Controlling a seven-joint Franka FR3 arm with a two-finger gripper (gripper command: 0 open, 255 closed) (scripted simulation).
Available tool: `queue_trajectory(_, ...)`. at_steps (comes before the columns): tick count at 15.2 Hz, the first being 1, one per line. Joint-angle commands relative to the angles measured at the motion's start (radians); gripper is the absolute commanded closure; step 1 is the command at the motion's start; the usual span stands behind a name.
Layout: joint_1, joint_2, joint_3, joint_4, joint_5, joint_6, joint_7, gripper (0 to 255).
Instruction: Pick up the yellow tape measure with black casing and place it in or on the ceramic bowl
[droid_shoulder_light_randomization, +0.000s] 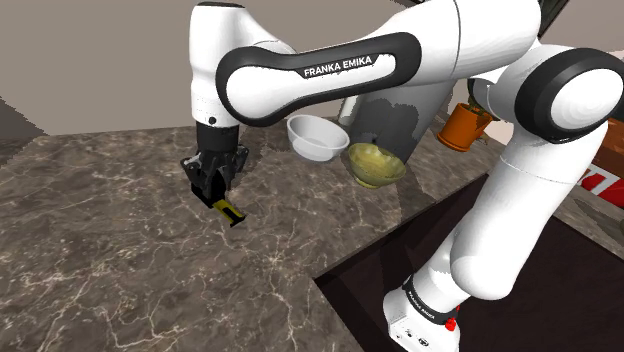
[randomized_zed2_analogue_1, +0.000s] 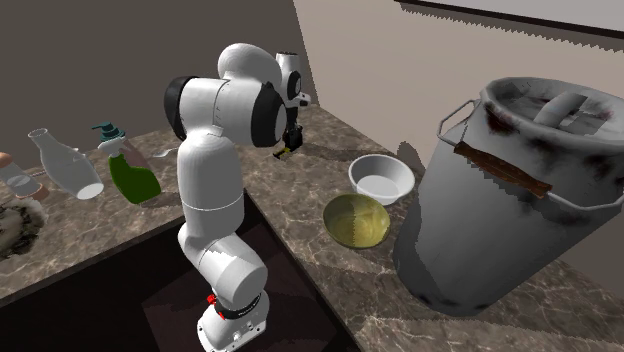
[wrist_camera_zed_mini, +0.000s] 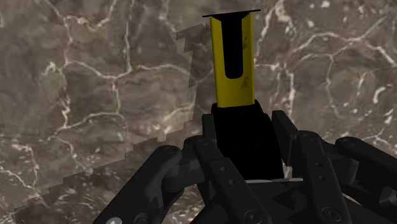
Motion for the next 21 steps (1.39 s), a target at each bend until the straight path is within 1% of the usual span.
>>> queue_trajectory(1, -0.001, -0.005, 0.001, 0.008, 0.003, -0.012, -0.002, 255)
queue_trajectory(11, -0.005, -0.041, 0.005, 0.103, 0.024, -0.138, -0.012, 255)
queue_trajectory(21, -0.003, -0.053, 0.008, 0.223, 0.031, -0.269, -0.014, 255)
